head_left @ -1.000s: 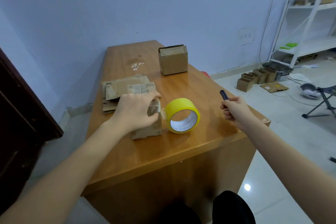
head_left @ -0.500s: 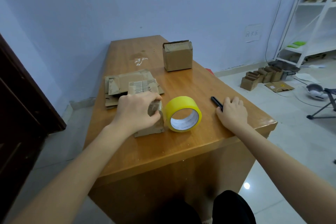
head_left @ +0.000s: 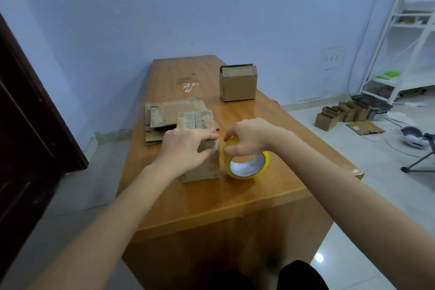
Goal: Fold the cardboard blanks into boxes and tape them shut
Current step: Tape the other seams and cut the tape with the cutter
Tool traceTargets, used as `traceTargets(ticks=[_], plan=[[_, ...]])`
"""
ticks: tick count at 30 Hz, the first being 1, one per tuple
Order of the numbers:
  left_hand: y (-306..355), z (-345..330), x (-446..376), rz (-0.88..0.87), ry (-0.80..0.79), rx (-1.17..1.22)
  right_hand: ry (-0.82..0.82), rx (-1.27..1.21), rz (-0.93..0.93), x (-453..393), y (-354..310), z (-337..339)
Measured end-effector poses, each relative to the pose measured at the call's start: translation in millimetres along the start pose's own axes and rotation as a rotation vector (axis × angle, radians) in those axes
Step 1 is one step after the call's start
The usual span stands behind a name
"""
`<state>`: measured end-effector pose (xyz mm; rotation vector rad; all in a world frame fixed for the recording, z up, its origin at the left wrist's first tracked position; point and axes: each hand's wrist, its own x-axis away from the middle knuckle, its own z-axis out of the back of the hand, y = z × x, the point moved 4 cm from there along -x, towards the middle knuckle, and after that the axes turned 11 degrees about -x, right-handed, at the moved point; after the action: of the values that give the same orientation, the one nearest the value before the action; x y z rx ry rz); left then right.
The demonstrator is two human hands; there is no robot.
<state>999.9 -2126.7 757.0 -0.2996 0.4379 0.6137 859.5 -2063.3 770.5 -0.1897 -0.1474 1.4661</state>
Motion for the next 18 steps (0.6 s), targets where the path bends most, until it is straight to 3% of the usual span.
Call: traceTargets(ticks=[3, 9, 18], plan=[[0, -2, -1, 0.037, -0.070, 0.022, -0.057, -0.177, -0.019, -1, 4, -1], [0, -1, -1, 0.071, -0.059, 0.028, -0.117, -0.407, -0.030, 6, 18, -2], [1, 3, 1, 0.060, -0.048, 0.037, 0.113, -0.222, -0.089, 11, 18, -11]])
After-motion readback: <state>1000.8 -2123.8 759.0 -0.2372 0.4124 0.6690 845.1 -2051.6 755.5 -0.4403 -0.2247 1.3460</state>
